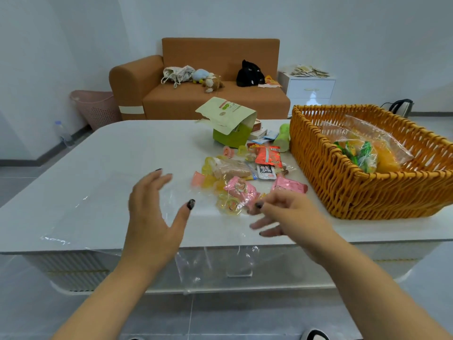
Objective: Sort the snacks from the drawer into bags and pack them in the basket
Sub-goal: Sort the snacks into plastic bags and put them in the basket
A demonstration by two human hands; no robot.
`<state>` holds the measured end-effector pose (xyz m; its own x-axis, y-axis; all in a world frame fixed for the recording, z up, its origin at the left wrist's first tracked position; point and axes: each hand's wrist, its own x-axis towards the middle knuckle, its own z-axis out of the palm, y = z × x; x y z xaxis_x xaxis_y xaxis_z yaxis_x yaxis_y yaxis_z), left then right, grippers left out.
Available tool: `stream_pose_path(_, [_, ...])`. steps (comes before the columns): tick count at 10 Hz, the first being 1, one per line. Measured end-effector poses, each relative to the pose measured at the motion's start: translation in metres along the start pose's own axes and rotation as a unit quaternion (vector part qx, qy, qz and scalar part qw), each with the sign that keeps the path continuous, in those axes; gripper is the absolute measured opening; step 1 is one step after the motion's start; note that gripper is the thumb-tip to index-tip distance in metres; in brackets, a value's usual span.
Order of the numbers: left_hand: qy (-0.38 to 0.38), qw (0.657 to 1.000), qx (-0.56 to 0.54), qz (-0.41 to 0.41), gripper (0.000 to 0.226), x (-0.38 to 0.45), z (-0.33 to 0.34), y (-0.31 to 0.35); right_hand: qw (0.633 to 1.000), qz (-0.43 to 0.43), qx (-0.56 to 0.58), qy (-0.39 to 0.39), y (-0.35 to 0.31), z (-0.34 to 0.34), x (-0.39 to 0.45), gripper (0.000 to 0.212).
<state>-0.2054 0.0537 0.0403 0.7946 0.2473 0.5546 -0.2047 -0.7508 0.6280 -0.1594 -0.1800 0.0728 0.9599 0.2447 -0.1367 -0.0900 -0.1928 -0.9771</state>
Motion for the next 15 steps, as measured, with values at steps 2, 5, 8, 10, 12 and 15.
stream_pose_path(2, [-0.116, 0.884, -0.262, -0.369, 0.041, 0.007, 0.004, 0.001, 0.935, 0.081, 0.338, -0.07, -0.011, -0.01, 0.0, 0.047])
stream_pose_path(5, [-0.197, 0.905, -0.268, -0.266, 0.016, -0.001, 0.005, 0.023, 0.922, 0.117, 0.245, -0.276, 0.015, 0.016, -0.004, 0.033])
stream_pose_path(8, [-0.353, 0.846, -0.32, -0.238, 0.069, -0.014, 0.011, 0.027, 0.896, 0.15, 0.241, -0.342, 0.012, 0.022, -0.005, 0.038])
stream_pose_path(10, [-0.492, 0.835, -0.192, -0.153, 0.138, -0.009, -0.006, 0.022, 0.889, 0.18, 0.244, -0.342, 0.019, 0.025, 0.003, 0.07])
stream_pose_path(12, [-0.477, 0.853, -0.159, -0.143, 0.145, -0.02, 0.0, 0.022, 0.837, 0.208, 0.307, -0.403, 0.019, 0.028, 0.0, 0.081])
stream_pose_path(15, [-0.405, 0.883, -0.195, -0.135, 0.108, -0.019, 0.007, 0.013, 0.874, 0.208, 0.242, -0.367, 0.006, 0.025, -0.003, 0.068])
